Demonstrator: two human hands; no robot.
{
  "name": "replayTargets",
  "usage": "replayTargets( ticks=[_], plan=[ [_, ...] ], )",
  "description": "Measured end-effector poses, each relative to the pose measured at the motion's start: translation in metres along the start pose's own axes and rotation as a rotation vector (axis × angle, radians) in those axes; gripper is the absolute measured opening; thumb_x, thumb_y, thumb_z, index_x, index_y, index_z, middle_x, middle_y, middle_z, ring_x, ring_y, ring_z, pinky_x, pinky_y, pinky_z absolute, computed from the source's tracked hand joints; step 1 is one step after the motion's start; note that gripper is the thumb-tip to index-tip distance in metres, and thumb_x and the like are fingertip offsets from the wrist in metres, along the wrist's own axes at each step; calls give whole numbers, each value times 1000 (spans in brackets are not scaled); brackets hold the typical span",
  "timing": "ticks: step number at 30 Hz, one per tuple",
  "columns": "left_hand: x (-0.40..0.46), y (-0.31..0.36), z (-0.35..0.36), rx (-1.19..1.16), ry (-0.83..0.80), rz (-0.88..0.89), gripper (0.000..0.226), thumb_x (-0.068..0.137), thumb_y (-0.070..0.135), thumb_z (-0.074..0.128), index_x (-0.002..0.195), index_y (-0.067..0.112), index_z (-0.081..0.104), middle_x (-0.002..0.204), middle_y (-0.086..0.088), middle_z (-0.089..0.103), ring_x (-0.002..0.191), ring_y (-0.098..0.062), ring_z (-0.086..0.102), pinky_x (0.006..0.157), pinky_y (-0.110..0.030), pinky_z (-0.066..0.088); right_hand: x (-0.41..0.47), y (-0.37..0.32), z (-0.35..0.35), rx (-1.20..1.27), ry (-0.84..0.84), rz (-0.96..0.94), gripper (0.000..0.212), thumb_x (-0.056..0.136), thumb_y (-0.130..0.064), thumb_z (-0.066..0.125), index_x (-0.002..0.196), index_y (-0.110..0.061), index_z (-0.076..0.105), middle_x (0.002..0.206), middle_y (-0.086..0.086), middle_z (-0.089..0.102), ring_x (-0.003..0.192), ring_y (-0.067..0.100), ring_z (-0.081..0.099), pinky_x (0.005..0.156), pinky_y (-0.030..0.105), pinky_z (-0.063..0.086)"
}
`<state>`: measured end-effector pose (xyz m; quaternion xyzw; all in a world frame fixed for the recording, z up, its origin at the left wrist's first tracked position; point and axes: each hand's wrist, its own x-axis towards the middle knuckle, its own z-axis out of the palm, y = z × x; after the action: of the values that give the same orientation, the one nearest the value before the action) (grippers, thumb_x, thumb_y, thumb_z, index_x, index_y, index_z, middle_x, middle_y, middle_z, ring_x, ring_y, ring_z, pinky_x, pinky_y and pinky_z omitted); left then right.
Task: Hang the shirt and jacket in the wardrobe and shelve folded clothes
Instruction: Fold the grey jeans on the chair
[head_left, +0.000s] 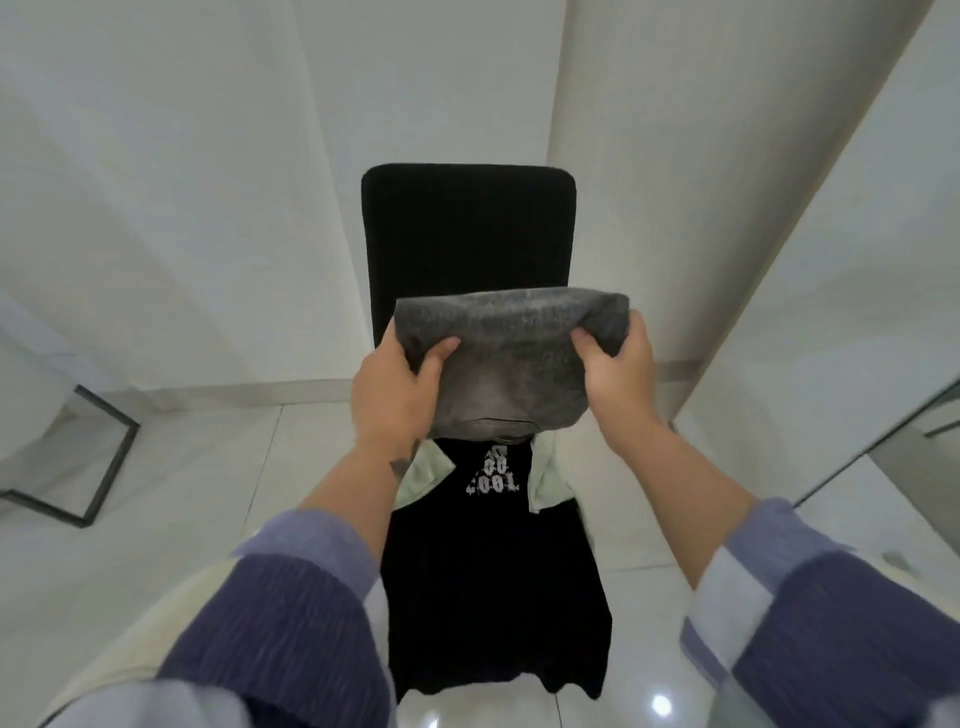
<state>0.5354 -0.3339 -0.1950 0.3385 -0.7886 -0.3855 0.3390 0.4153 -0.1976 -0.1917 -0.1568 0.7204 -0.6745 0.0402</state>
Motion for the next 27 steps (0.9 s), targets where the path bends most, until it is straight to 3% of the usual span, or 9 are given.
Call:
replayTargets(
  ticks=[5, 9, 14, 17, 19, 22, 24, 25, 27],
  plan=[
    [-85, -74, 8, 130, -119, -164, 38, 89, 43, 58, 114, 15, 56, 94, -1, 66, 92, -24, 63, 72, -27, 41, -86, 85, -12, -122, -12, 119, 21, 91, -15, 60, 107, -22, 47, 93, -16, 55, 91, 8, 56, 88, 27, 48],
    [-124, -112, 12, 198, -171, -227, 37, 90, 38, 58, 116, 13, 54, 70, 17, 48, 68, -10, 49, 63, -25, 35, -127, 128, -14, -202, -4, 145, 17, 90, -9, 60, 101, -14, 47, 87, -6, 59, 84, 14, 61, 73, 24, 51],
    [-96, -138, 32, 122, -128, -263, 40, 90, 41, 57, 120, 14, 50, 88, 6, 58, 83, -17, 58, 70, -26, 42, -93, 151, 10, -281, -34, 126, 23, 90, -16, 61, 108, -17, 47, 94, -3, 59, 85, 12, 58, 71, 19, 46],
    [-57, -156, 60, 59, -109, -247, 31, 90, 41, 56, 112, 19, 48, 95, 8, 57, 86, -10, 54, 74, -25, 41, -54, 169, 29, -292, -24, 115, 31, 92, -19, 59, 119, -14, 47, 97, -7, 56, 87, 7, 55, 71, 10, 43],
    [-33, -172, 84, 23, -111, -249, 31, 91, 40, 56, 113, 20, 47, 101, 8, 58, 90, -8, 54, 76, -22, 40, -31, 192, 41, -325, -5, 129, 37, 93, -21, 58, 127, -14, 46, 106, -5, 55, 95, 8, 53, 76, 10, 42],
    [-4, -201, 121, 43, -153, -266, 38, 93, 35, 55, 123, 15, 46, 101, 11, 52, 92, -4, 48, 79, -20, 38, -2, 242, 54, -424, -5, 147, 43, 96, -26, 51, 135, -15, 40, 124, 1, 54, 113, 15, 52, 95, 25, 42],
    [5, -228, 147, 112, -160, -258, 45, 93, 34, 55, 130, 13, 41, 109, 5, 53, 102, -10, 51, 88, -26, 41, 12, 278, 63, -636, -62, 142, 52, 99, -34, 39, 146, -16, 26, 145, 6, 39, 133, 23, 40, 109, 36, 31],
    [6, -244, 159, 164, -166, -250, 53, 93, 34, 54, 137, 14, 33, 124, -1, 50, 115, -16, 49, 98, -33, 40, 15, 295, 67, -850, -136, 136, 58, 100, -40, 30, 151, -17, 13, 156, 6, 22, 142, 25, 25, 115, 42, 20],
    [-1, -273, 180, 346, -245, -196, 67, 97, 37, 42, 150, 21, 5, 155, -3, 19, 140, -22, 26, 114, -49, 23, 15, 323, 70, -1220, -311, 107, 64, 99, -49, 9, 152, -18, -9, 161, 0, -11, 148, 23, -9, 116, 54, -3]
  ],
)
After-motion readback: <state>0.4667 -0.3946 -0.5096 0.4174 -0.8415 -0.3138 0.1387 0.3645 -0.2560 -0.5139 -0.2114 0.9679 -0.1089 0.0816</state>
